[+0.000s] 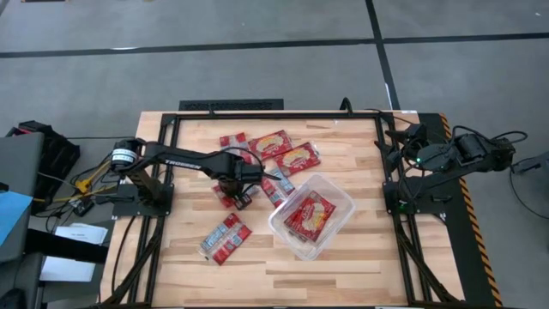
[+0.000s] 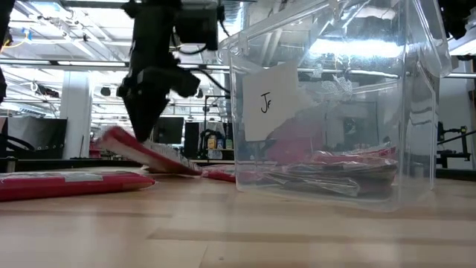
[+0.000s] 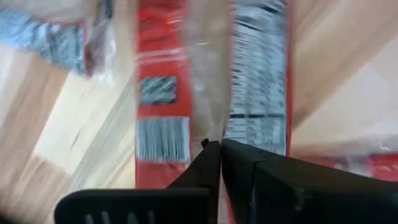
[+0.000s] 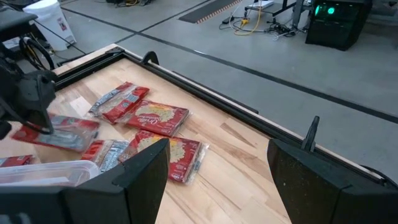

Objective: Sort popcorn bags into baskets
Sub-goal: Put the red popcorn pack into the transparent container

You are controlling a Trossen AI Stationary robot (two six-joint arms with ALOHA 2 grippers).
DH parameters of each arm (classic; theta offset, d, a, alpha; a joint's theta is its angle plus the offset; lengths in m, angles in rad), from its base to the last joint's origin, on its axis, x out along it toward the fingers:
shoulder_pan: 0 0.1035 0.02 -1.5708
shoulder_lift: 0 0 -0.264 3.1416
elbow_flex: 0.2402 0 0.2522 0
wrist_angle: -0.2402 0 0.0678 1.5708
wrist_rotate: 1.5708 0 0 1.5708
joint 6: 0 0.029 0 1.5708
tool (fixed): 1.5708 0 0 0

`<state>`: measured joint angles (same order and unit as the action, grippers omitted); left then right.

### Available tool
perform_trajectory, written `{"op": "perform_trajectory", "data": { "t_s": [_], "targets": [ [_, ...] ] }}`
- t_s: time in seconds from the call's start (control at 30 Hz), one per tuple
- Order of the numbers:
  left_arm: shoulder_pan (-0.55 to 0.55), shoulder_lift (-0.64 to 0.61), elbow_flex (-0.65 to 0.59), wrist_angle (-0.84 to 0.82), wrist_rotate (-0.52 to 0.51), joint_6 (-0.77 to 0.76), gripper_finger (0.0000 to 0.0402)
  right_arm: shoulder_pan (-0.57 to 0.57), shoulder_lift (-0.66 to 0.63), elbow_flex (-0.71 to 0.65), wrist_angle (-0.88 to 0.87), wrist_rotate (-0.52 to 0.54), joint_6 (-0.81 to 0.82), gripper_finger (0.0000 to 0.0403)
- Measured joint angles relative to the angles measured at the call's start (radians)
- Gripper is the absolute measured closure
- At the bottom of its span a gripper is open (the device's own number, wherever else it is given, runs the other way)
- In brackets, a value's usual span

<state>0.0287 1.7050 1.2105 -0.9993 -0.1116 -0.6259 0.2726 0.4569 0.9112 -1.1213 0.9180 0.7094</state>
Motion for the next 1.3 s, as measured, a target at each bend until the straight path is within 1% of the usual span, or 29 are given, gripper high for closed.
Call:
{"op": "perform_trajectory", "data": {
  "t_s": [0.13, 0.27, 0.33, 0.4, 0.5, 0.57, 0.63, 0.73, 0.8, 0.9, 1.0, 1.1, 1.2, 1.3],
  "targets": [
    [-0.027, 0.0, 0.098, -0.047, -0.017, -0.033, 0.0401, 0.0, 0.0, 0.0, 0.0, 0.0, 0.0, 0.0107],
    [-0.053, -0.001, 0.171, -0.072, -0.041, -0.058, 0.0401, 0.0, 0.0, 0.0, 0.0, 0.0, 0.0, 0.0107],
    [-0.068, -0.002, 0.194, -0.065, -0.054, -0.057, 0.0401, 0.0, 0.0, 0.0, 0.0, 0.0, 0.0, 0.0107],
    [-0.086, -0.002, 0.2, -0.068, -0.091, -0.046, 0.0401, 0.0, 0.0, 0.0, 0.0, 0.0, -0.001, 0.0107],
    [-0.117, -0.002, 0.2, -0.068, -0.154, -0.029, 0.0387, 0.0, 0.0, 0.0, 0.0, -0.001, -0.001, 0.0107],
    [-0.125, -0.002, 0.194, -0.064, -0.166, 0.006, 0.0366, 0.0, 0.0, 0.0, 0.0, -0.001, -0.001, 0.0107],
    [-0.117, -0.002, 0.18, -0.067, -0.165, 0.008, 0.0335, 0.0, 0.0, 0.0, 0.0, -0.001, -0.001, 0.0107],
    [-0.087, -0.003, 0.135, -0.065, -0.16, 0.01, 0.0277, 0.0, 0.0, 0.0, 0.0, -0.001, -0.001, 0.0107],
    [-0.062, -0.003, 0.096, -0.059, -0.166, -0.025, 0.0234, 0.0, 0.0, 0.0, 0.0, -0.001, -0.001, 0.0107],
    [-0.022, -0.003, 0.023, -0.01, -0.132, -0.07, 0.0174, 0.0, 0.0, 0.0, 0.0, -0.001, -0.001, 0.0107],
    [0.004, -0.003, -0.038, 0.069, -0.065, -0.093, 0.0129, 0.0, 0.0, 0.0, 0.0, -0.001, -0.001, 0.0107],
    [0.012, -0.003, -0.072, 0.157, -0.022, -0.094, 0.0101, 0.0, 0.0, 0.0, 0.0, 0.0, -0.001, 0.0107],
    [0.013, -0.003, -0.081, 0.18, -0.032, -0.096, 0.0088, 0.0, 0.0, 0.0, 0.0, 0.0, -0.001, 0.0107],
    [0.014, -0.003, -0.081, 0.204, -0.031, -0.111, 0.0083, 0.0, 0.0, 0.0, 0.0, 0.0, -0.001, 0.0107]
  ]
}}
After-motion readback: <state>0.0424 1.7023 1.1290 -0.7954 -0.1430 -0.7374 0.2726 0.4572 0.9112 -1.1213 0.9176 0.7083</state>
